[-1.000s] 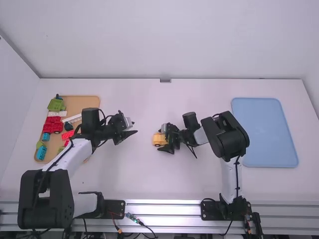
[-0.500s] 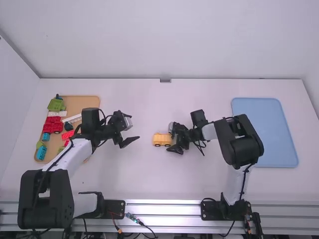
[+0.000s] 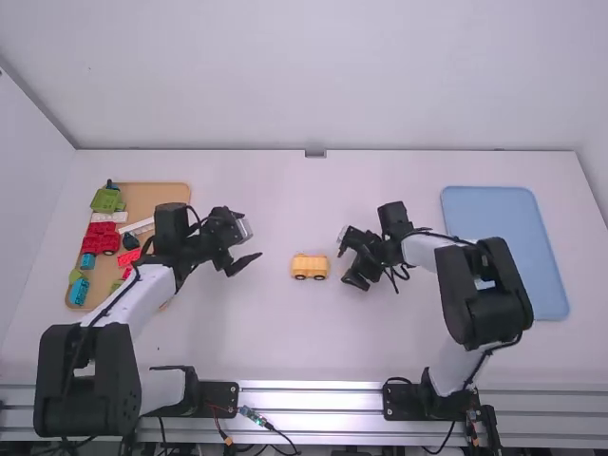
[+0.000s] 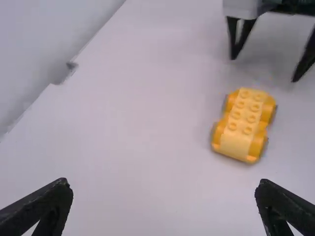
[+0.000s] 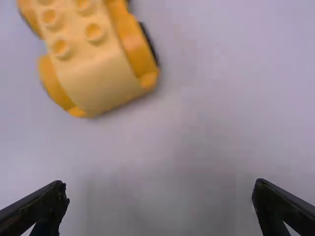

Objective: Assemble lego blocks to make yellow taxi

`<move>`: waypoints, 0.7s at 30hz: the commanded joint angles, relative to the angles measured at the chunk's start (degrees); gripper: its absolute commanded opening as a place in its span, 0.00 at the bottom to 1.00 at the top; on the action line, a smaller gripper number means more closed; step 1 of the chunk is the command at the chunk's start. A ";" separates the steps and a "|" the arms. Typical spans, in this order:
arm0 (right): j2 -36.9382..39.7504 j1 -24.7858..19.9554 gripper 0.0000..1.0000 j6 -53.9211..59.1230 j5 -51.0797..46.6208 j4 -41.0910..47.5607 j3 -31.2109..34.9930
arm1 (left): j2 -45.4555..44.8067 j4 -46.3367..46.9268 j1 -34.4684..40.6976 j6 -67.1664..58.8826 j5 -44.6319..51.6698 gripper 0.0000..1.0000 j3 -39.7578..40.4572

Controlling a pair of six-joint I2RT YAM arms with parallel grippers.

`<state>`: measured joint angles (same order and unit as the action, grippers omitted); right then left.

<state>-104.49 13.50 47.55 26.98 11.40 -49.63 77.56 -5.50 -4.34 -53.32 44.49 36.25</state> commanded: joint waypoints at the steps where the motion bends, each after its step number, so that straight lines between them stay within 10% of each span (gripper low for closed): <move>1: 5.71 0.02 0.99 -7.80 -11.47 1.20 -0.96 | 0.25 -0.56 0.20 2.08 -3.72 0.99 0.22; 12: 10.98 2.84 0.99 -13.73 -19.37 2.40 -6.29 | 0.25 -5.22 0.15 39.34 -39.23 0.99 0.31; 21: 10.98 5.51 0.99 -6.16 -19.67 2.62 -6.67 | 0.25 -1.81 0.15 41.72 -65.94 0.99 0.18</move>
<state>-94.43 18.72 38.76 7.86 13.85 -54.98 77.56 -7.51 -4.34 -14.26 -10.31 36.25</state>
